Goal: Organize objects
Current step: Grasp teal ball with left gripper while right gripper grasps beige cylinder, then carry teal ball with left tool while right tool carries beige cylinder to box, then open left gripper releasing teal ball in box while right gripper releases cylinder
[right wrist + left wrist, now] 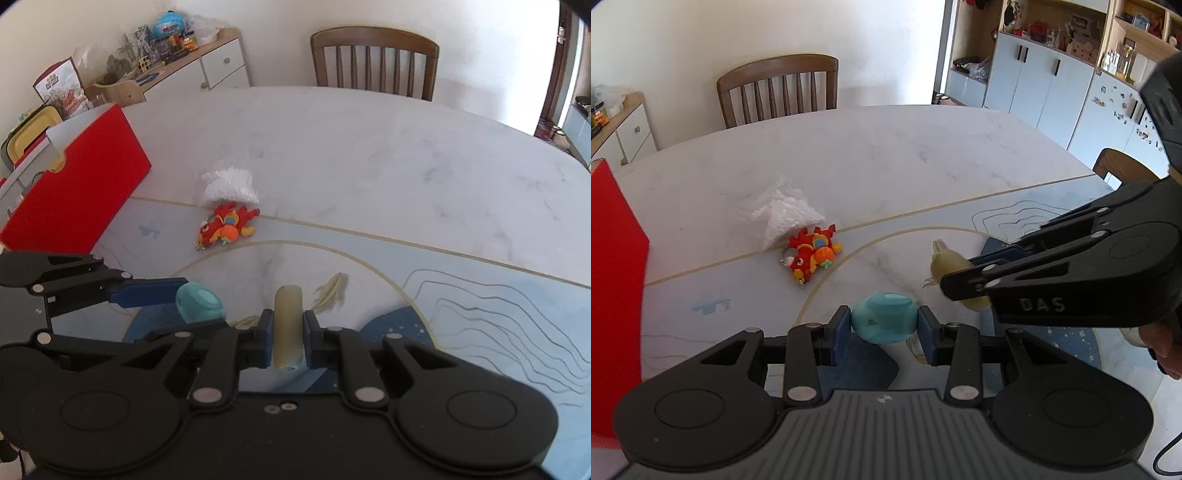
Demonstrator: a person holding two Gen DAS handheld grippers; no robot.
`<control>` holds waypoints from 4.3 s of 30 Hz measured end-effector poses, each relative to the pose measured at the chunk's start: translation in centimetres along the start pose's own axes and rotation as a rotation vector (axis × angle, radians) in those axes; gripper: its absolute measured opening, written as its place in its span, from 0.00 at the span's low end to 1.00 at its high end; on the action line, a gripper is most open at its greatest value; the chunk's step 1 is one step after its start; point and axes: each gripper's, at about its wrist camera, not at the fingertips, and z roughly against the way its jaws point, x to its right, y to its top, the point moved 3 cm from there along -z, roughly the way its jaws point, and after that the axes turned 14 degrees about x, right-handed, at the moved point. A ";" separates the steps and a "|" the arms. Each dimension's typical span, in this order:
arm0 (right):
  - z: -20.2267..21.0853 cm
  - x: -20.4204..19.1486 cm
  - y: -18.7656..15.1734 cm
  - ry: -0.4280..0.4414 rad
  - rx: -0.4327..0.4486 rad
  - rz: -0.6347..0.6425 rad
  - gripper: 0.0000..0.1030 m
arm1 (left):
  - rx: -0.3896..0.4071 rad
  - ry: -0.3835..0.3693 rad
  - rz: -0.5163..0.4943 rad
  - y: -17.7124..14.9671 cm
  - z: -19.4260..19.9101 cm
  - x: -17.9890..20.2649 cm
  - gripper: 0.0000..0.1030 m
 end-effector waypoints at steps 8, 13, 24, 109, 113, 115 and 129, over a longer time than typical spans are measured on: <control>2.8 -1.4 0.5 -0.007 0.021 -0.009 0.14 | -0.005 0.009 0.026 0.6 2.4 -0.8 0.37; 4.6 -2.8 1.1 0.003 0.038 -0.009 0.14 | 0.010 0.001 0.050 1.4 4.1 -1.3 0.37; 8.2 -7.4 3.1 0.034 0.105 0.008 0.14 | 0.069 -0.011 0.105 3.4 9.6 -3.5 0.37; -10.4 -31.3 7.3 0.187 -0.057 0.156 0.24 | -0.187 0.334 0.232 3.0 5.6 -36.5 0.37; -9.9 -31.3 7.4 0.199 -0.054 0.163 0.32 | -0.184 0.336 0.231 3.0 6.0 -36.3 0.42; -9.6 -31.2 7.5 0.198 -0.049 0.162 0.34 | -0.175 0.339 0.226 3.1 6.3 -36.0 0.47; -6.1 -30.1 8.4 0.184 0.016 0.122 0.41 | -0.085 0.344 0.212 4.6 9.9 -33.5 0.51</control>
